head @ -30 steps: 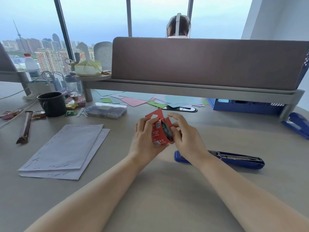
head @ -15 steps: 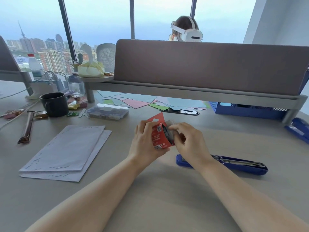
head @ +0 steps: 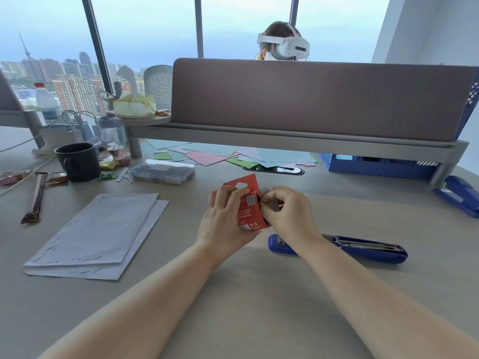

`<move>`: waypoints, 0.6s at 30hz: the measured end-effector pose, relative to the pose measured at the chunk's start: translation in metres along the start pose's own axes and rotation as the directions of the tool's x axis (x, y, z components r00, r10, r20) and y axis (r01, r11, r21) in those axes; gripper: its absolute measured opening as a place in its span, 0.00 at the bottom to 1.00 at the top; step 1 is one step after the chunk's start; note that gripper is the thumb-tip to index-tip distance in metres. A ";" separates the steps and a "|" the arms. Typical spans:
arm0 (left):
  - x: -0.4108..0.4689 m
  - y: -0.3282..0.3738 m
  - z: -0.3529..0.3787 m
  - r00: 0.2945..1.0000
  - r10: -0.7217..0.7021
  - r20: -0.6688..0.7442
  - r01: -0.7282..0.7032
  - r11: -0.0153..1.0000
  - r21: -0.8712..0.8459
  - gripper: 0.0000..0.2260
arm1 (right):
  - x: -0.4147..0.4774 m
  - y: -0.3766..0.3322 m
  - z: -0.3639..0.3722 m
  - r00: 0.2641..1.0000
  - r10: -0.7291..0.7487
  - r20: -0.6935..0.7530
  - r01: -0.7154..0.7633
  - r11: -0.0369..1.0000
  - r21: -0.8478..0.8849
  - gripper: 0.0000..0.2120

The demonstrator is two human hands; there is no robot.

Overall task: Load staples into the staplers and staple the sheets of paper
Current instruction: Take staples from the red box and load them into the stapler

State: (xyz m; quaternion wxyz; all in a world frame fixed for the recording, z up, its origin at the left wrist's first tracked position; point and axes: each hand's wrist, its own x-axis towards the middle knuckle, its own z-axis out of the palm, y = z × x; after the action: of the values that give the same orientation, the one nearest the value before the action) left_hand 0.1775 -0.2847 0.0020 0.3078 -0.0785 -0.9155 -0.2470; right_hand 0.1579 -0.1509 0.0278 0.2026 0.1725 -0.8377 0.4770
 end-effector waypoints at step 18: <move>0.007 -0.013 0.000 0.979 -0.088 0.181 0.094 0.995 -0.025 0.38 | 0.012 0.003 -0.014 0.958 0.280 -0.066 -0.243 0.910 0.336 0.07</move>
State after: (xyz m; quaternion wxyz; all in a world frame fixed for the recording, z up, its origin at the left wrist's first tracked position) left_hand 0.1687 -0.2958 0.0013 0.2109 -0.0635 -0.9380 -0.2678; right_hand 0.1489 -0.1385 0.0377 0.1524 0.0625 -0.7506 0.6399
